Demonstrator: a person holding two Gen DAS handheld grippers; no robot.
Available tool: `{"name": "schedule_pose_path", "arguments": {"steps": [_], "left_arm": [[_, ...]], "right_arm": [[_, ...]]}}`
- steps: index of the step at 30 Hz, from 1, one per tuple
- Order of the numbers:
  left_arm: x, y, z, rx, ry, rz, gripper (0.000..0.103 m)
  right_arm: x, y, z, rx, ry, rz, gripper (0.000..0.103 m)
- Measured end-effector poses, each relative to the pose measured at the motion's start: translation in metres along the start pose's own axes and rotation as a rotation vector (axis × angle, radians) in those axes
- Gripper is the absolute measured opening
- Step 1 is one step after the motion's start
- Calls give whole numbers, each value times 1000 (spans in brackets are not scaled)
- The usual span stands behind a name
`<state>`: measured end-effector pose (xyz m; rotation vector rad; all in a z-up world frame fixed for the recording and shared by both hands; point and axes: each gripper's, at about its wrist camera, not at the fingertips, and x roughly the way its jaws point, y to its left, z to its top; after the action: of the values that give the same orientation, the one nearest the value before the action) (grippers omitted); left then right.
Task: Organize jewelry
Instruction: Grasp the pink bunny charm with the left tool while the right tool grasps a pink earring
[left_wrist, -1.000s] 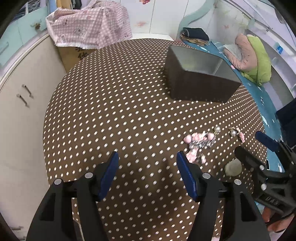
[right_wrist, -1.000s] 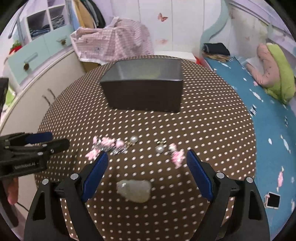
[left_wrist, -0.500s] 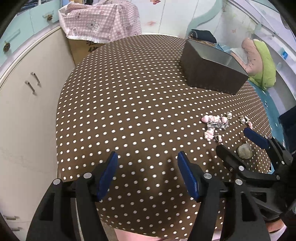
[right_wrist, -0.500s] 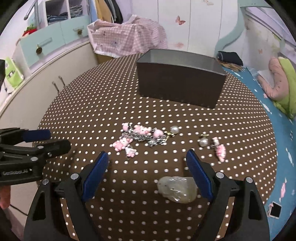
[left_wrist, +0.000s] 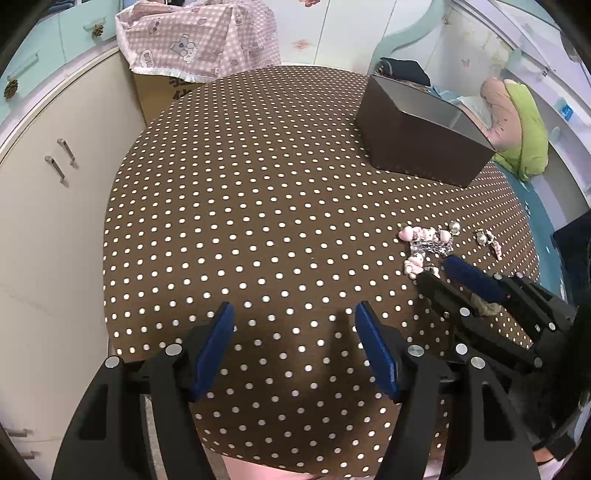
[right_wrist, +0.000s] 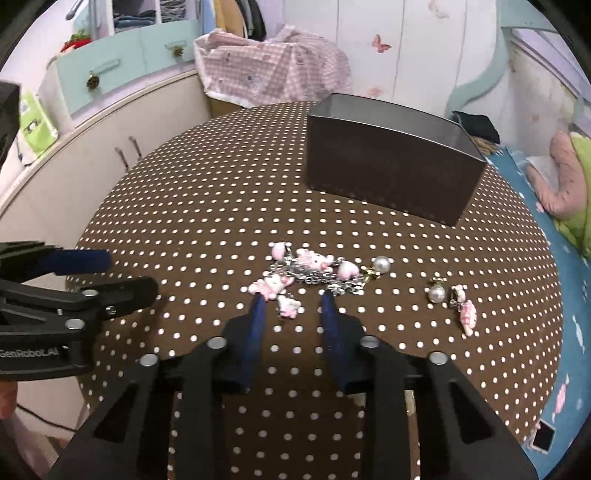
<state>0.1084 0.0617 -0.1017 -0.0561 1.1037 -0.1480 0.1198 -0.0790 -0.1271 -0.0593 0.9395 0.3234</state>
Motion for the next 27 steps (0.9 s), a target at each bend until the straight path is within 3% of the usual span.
{"name": "schedule_pose_path", "arguments": {"steps": [3,5,21,27], "left_arm": [[1,-7,-1,4,1,-4,65],[2,-10,-1,10,2,-14,65],[18,-40,9,32,22,-52,66],[28,-62,15,66,31,-28,66]], "right_arm": [[-2,-1,-1,6,3,3,14],[-2,-2,0,9,3,2,12],[-18,-39,-5,77,-26,-35,11],[-28,-53,-6,113,-55,-46,11]]}}
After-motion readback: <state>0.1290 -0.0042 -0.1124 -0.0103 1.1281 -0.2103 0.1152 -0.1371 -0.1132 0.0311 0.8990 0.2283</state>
